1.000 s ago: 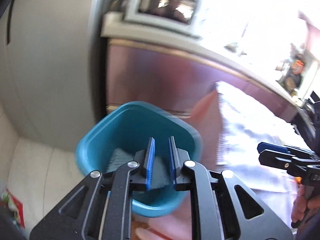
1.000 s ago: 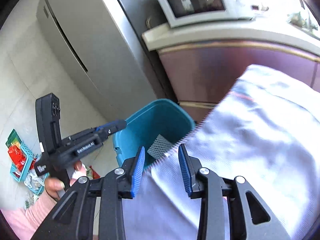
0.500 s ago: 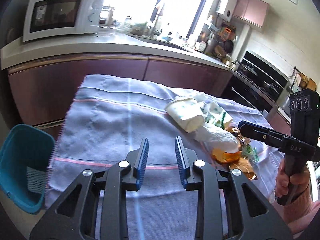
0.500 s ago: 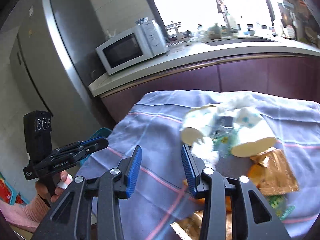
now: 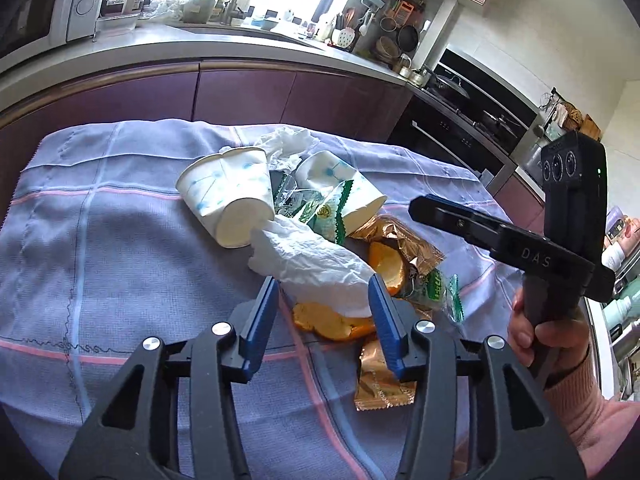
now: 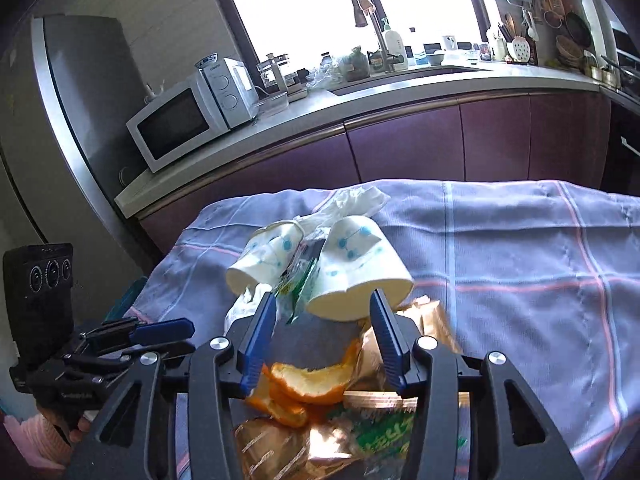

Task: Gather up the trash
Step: 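Grasp a white tissue with the right tool while the left tool grasps another tissue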

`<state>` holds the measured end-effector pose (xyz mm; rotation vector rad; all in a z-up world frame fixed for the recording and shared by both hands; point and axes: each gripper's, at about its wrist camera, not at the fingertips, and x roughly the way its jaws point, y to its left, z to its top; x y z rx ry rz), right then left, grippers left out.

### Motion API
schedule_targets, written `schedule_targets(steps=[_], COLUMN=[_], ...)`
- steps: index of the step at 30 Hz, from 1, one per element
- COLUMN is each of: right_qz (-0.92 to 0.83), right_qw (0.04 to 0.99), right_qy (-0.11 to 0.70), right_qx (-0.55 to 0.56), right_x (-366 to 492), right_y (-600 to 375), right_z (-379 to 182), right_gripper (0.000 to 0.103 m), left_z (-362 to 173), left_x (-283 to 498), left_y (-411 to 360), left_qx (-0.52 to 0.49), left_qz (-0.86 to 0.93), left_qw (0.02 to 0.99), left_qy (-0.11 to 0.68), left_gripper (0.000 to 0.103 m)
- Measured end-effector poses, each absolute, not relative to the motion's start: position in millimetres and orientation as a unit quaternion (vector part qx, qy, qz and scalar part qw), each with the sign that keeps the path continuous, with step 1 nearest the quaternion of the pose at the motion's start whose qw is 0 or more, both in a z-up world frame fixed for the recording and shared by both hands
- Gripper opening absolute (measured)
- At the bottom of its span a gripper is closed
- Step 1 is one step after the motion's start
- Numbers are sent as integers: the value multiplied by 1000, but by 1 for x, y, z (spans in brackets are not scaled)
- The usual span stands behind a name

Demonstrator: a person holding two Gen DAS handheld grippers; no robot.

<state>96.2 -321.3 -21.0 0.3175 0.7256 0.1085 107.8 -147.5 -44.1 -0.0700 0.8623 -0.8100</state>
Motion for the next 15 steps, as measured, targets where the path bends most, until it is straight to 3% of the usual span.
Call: schedule_targets(steps=[3, 5, 9, 12, 15], right_qz=[47, 48, 44, 39, 44], right_qw=[922, 919, 908, 896, 885], right_qy=[356, 365, 395, 422, 450], right_qx=[142, 143, 137, 128, 113], right_x=[128, 156, 211, 245, 270], right_y=[-329, -335, -342, -341, -336], right_z=[-17, -17, -24, -35, -43], right_gripper=[50, 59, 65, 66, 72], left_z=[-47, -49, -59, -67, -71], left_x=[114, 119, 129, 135, 139], left_y=[-159, -163, -170, -170, -164], left_qx=[-30, -27, -31, -37, -50], left_qz=[-373, -367, -359, -358, -360], left_qw=[829, 827, 817, 808, 801], left_qy=[415, 424, 451, 467, 475], left_gripper=[51, 51, 47, 27, 19])
